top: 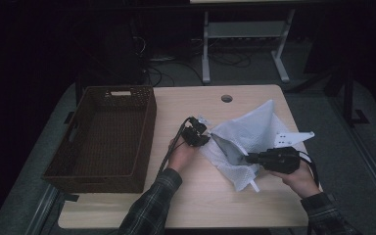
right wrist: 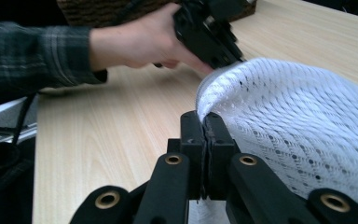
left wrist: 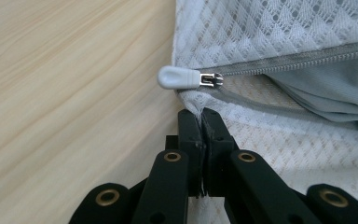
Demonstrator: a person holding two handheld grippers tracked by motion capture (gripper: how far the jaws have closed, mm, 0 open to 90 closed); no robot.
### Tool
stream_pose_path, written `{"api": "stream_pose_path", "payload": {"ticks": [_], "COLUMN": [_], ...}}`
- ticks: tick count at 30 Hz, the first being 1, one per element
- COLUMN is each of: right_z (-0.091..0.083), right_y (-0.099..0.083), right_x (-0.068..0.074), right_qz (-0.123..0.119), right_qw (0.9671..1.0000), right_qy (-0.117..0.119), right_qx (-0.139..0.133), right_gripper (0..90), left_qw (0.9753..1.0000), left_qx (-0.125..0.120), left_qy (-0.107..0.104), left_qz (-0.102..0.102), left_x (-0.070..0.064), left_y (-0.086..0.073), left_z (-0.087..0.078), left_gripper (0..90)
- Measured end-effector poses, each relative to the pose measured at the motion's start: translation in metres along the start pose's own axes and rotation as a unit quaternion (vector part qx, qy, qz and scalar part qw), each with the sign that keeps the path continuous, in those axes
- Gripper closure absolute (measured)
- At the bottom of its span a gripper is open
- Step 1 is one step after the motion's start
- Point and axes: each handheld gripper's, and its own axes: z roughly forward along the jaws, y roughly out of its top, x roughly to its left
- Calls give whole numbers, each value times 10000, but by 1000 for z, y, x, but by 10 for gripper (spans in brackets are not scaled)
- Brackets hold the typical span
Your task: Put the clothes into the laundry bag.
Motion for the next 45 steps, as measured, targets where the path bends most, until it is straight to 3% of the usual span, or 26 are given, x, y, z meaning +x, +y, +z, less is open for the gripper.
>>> {"api": "stream_pose_path", "payload": {"ticks": [6, 10, 14, 20, 24, 32, 40, 45], "right_z": [5, 12, 24, 45, 60, 80, 89, 85], "right_y": [-2, -4, -7, -10, -12, -11, -2, 0], "right_x": [-4, -4, -2, 2, 5, -7, -33, -41], "right_qz": [-22, -38, -64, -63, -115, -166, -190, -75], "right_qw": [9998, 9995, 9987, 9970, 9951, 9920, 9908, 9932], "right_qy": [-123, -101, -26, 122, 162, -189, -636, -579], "right_qx": [170, 304, 504, 759, 966, 1235, 1183, 1010], "right_gripper": [881, 881, 881, 881, 881, 881, 881, 881], "left_qw": [9995, 9991, 9992, 9991, 9990, 9981, 9978, 9979], "left_qx": [-40, -129, -181, -256, -174, -154, -204, -228], "left_qy": [105, 44, -35, -242, -387, -530, -488, -464], "left_qz": [-288, -393, -355, -222, -153, -284, -400, -379], "left_x": [0, -7, -18, -38, -46, -43, -38, -37], "left_y": [-25, -48, -67, -84, -92, -98, -100, -100], "left_z": [-30, -51, -67, -85, -88, -86, -81, -81], "left_gripper": [886, 885, 884, 883, 882, 882, 882, 882]}}
